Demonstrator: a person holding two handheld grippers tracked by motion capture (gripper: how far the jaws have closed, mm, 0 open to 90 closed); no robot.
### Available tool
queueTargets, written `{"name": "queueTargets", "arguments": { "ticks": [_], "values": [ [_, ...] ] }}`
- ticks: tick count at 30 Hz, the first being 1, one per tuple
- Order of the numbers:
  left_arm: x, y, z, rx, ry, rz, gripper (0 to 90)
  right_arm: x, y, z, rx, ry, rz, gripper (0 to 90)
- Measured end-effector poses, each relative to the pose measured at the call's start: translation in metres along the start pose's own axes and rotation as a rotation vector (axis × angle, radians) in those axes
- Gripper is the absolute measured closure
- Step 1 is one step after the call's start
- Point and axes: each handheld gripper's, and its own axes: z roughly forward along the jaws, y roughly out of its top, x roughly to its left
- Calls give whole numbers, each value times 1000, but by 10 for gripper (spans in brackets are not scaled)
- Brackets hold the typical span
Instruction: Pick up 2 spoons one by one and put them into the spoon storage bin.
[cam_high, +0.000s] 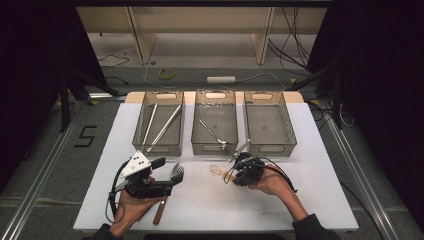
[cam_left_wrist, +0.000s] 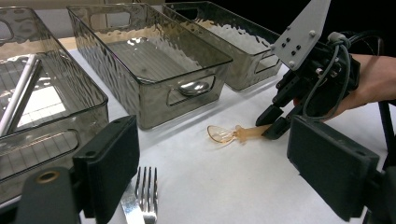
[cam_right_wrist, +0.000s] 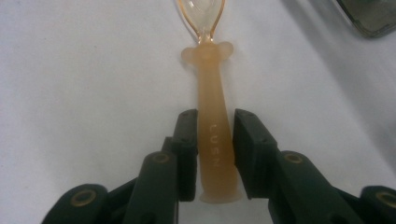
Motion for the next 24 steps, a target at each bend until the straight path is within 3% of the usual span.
{"name": "queueTargets", "arguments": {
  "ticks": [10,24],
  "values": [
    [0,0,-1,1,2,-2,164,2,0,-3,-21,-25,-36,750],
    [0,-1,-2,-2,3,-4,164,-1,0,-15,-93,-3,-14,752]
  ]
}}
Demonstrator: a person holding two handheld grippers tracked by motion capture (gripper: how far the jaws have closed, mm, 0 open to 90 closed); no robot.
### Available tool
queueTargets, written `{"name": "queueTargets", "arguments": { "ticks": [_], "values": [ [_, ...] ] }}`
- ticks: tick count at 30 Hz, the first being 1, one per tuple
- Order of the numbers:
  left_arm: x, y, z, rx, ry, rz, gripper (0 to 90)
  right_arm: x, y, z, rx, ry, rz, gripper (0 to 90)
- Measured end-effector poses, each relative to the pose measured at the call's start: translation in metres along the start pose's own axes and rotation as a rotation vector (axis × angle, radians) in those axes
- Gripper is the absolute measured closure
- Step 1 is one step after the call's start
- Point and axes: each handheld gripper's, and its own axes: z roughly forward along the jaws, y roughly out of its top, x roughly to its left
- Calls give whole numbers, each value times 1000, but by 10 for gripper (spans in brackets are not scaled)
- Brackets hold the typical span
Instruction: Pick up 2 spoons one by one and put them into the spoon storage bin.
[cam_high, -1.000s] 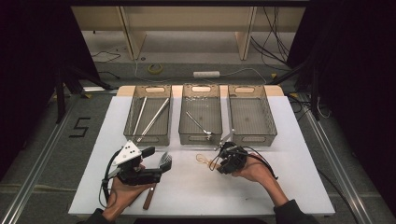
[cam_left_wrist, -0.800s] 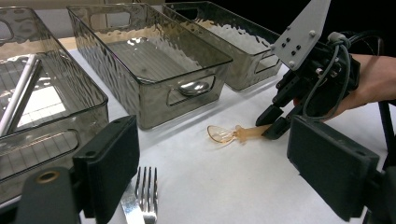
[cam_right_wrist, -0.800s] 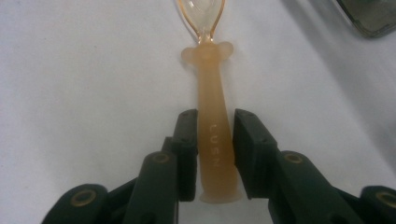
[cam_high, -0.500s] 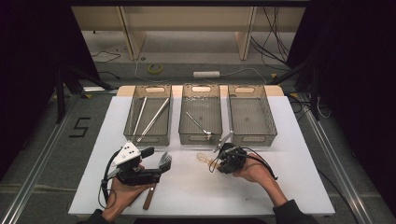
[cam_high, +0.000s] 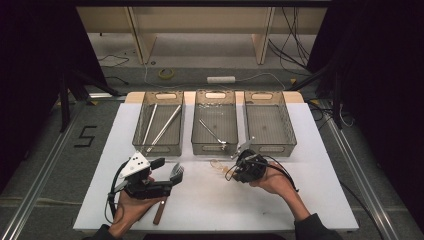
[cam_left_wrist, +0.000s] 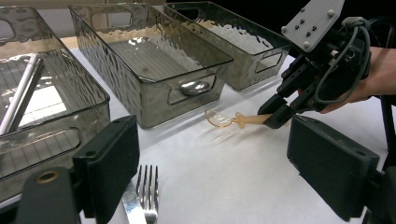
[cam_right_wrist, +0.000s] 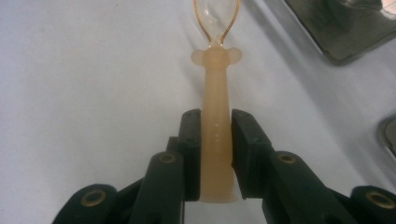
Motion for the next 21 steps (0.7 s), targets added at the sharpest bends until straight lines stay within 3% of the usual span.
{"name": "queueTargets", "arguments": {
  "ticks": [6,21],
  "values": [
    [0,0,0,-2,0,-4,164,-1,1,-7,-27,3,9,752],
    [0,0,-1,-4,3,2,164,-6,9,-31,-157,14,27,752]
  ]
}}
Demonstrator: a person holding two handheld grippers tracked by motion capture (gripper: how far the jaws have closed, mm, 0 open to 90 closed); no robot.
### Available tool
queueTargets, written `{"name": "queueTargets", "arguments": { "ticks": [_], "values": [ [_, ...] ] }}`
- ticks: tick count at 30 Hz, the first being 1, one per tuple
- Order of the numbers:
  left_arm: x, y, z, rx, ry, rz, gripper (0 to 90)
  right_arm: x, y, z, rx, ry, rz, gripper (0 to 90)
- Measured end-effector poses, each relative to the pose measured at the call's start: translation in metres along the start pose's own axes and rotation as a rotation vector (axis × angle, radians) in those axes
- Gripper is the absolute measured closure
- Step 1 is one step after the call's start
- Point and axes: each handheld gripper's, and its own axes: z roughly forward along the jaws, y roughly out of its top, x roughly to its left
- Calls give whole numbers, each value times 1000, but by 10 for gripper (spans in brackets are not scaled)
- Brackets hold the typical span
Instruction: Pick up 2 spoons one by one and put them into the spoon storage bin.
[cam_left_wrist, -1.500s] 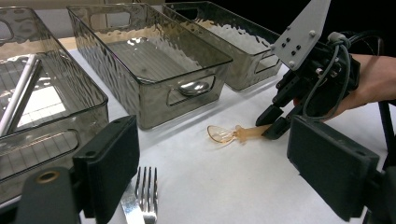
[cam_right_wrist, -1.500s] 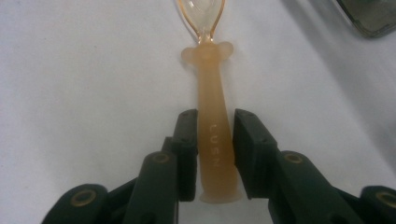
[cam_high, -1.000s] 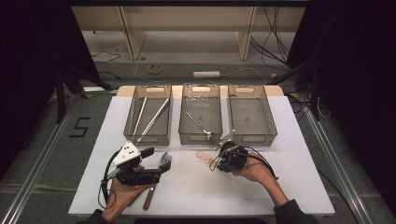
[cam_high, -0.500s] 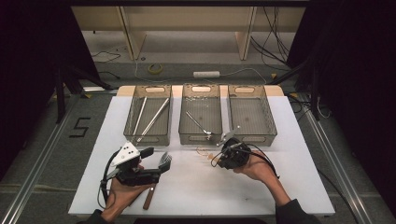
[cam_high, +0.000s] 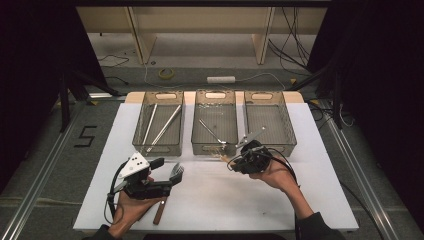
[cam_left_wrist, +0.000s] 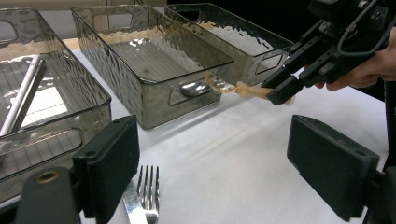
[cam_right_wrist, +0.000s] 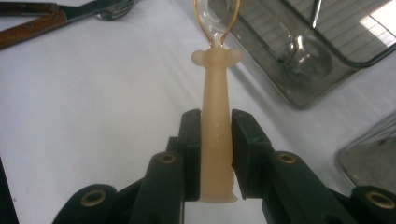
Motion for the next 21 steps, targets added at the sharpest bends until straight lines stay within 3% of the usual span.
{"name": "queueTargets", "arguments": {
  "ticks": [8,15,21],
  "values": [
    [0,-1,0,1,5,-3,164,-4,13,-18,-74,-14,5,752],
    [0,-1,-1,-1,6,-3,162,-15,27,-26,-138,-14,58,752],
    [0,-1,-1,-1,5,-5,162,-19,42,-30,-152,-32,71,752]
  ]
}}
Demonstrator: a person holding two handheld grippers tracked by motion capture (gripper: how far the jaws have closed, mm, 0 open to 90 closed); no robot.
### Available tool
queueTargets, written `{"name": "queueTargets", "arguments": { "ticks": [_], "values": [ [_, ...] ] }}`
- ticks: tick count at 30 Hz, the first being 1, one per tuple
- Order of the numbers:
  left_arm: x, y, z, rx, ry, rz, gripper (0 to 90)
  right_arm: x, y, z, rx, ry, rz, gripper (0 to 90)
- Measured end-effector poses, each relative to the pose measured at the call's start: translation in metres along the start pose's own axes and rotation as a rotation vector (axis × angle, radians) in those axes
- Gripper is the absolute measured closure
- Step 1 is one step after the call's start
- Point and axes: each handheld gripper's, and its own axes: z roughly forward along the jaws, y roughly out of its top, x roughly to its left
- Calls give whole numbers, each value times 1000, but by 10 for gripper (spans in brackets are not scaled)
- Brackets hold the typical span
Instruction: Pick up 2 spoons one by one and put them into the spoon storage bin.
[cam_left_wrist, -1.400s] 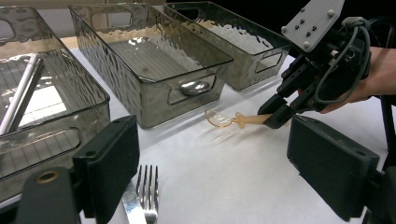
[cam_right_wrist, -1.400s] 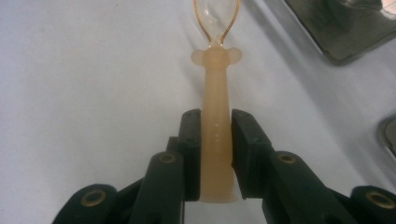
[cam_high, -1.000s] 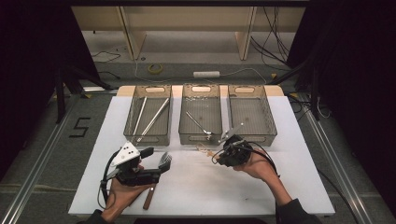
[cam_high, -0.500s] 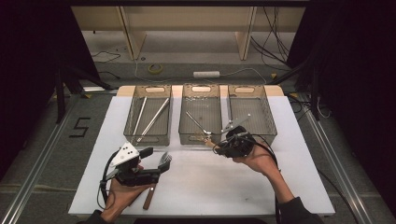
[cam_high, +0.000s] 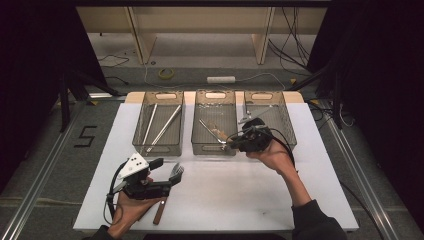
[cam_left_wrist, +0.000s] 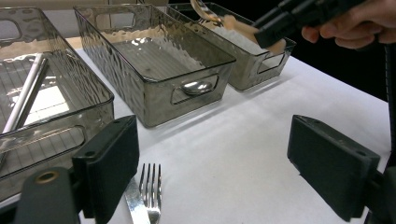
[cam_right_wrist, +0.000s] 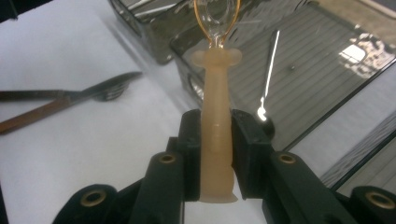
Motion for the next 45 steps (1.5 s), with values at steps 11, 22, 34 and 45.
{"name": "queueTargets", "arguments": {
  "ticks": [11,22,34,45],
  "values": [
    [0,0,-1,0,1,4,161,-11,25,6,-33,-23,37,752],
    [1,0,-3,-3,5,1,161,-25,37,22,-23,-58,94,752],
    [2,0,-4,-11,5,-6,161,-40,44,41,0,-97,163,751],
    [2,0,-5,-12,5,-7,161,-45,45,56,21,-112,188,751]
  ]
}}
